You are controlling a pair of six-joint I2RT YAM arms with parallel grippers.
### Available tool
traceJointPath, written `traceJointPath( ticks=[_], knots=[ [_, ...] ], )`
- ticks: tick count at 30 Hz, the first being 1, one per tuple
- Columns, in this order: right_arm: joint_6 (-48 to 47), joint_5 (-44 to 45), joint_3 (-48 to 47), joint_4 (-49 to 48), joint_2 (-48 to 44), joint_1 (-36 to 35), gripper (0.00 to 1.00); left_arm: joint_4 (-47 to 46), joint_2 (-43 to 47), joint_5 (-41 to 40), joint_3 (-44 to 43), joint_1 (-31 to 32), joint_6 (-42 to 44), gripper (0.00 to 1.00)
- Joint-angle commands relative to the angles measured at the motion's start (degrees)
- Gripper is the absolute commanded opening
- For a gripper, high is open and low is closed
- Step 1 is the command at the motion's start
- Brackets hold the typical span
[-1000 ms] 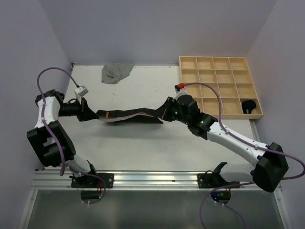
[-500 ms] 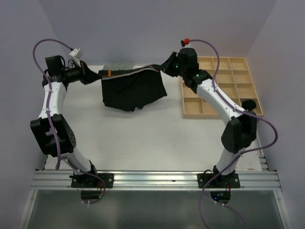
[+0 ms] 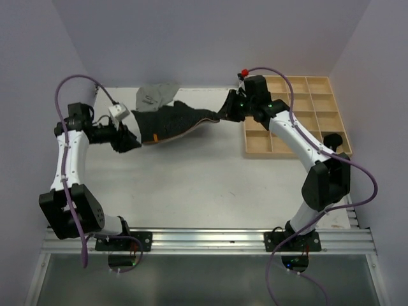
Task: Roll the underwear
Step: Flatten the underwear
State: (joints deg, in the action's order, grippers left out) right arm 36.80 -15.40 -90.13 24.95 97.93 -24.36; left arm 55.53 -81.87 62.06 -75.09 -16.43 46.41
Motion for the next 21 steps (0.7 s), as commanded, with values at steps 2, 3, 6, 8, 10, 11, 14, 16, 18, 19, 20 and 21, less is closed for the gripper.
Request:
traceJointPath(
  ticks=[2,3,6,8,10,11,14,16,18,19,20,21],
  knots=[
    [-9.01,-5.61,6.70,12.05,-3.07,0.10,0.36,20.06,5.56,-10.45,15.39,-2.54,25.82,0.59],
    [-9.54,-4.74,11.16,11.01,-5.10,0.01,0.50,19.97,7.06,-10.82,16.72,-4.56,27.14,0.62],
    [-9.81,0.71,13.92,11.08,-10.11,0.10,0.53,19.97,10.49,-11.79,16.30,-9.23,29.00,0.68],
    [-9.64,1.07,13.49,10.91,-10.74,0.10,0.52,19.97,9.98,-9.43,12.61,-9.41,27.60,0.75],
    [-8.50,-0.07,13.05,10.13,-10.30,-0.07,0.45,19.53,6.83,-6.79,8.67,-9.50,24.97,0.78],
    [-8.06,-0.85,13.48,9.16,-10.30,-0.60,0.44,17.70,5.24,-3.65,7.51,-9.42,23.30,0.78],
    [-5.51,-1.04,15.50,4.42,-8.38,-2.79,0.36,9.53,-2.75,0.41,2.77,-8.36,12.93,0.65],
    [-4.37,0.27,15.51,2.30,-4.79,-5.07,0.29,1.31,-8.19,-0.18,-0.39,-5.31,5.32,0.48],
    [-3.49,2.11,15.07,-0.06,-1.97,-6.40,0.26,-6.44,-10.67,-3.78,-0.59,-1.36,-0.85,0.46],
    [-3.14,3.00,14.89,-0.69,0.92,-7.27,0.24,-14.49,-11.29,-5.97,-0.32,0.15,-6.98,0.46],
    [-2.87,3.35,14.72,-1.39,2.34,-7.54,0.22,-17.18,-12.17,-10.60,-0.49,1.64,-8.78,0.45],
    [-2.35,3.97,14.02,-2.44,3.66,-7.72,0.20,-19.03,-14.35,-12.21,-1.54,4.71,-9.93,0.44]
  ],
)
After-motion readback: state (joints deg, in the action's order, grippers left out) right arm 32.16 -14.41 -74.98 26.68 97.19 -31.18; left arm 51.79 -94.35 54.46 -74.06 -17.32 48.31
